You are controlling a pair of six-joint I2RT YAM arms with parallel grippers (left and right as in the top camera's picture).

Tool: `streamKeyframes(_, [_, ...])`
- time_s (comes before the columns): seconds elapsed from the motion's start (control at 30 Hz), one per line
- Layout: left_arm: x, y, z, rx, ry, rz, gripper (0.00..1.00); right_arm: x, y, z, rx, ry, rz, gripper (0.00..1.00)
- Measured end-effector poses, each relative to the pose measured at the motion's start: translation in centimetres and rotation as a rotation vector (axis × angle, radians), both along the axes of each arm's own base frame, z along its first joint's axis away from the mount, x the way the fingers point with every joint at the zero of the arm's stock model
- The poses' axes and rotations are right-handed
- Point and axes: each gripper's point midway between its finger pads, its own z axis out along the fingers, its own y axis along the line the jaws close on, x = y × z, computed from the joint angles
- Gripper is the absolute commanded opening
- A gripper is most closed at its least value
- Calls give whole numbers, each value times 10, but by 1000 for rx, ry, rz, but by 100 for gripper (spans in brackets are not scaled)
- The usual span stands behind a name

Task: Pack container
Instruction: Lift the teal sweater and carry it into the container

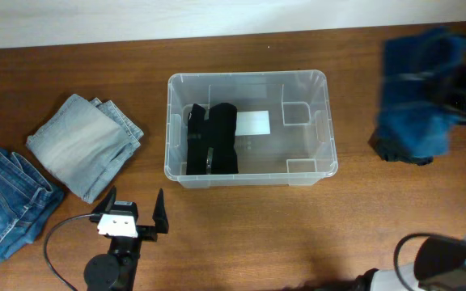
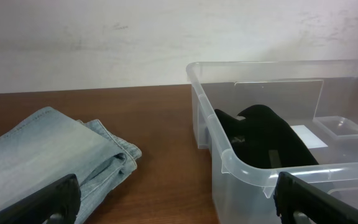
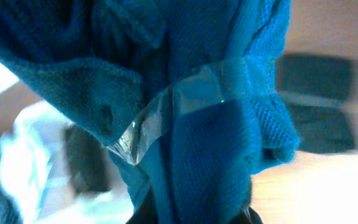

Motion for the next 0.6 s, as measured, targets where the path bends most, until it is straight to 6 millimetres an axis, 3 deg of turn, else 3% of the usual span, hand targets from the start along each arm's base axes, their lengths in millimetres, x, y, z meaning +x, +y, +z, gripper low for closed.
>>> streamKeyframes(0.17, [0, 0, 0, 0, 0, 0, 100, 16, 100, 1, 29, -5, 223, 4])
streamKeyframes(0.27, [0, 0, 0, 0, 0, 0, 100, 21, 144, -1, 34, -2, 294, 4])
streamKeyframes(0.37, [0, 0, 0, 0, 0, 0, 100, 25, 177, -11, 25, 32, 312, 4])
streamKeyframes(0.6, [0, 0, 0, 0, 0, 0, 100, 43, 226, -48, 9, 123, 277, 4])
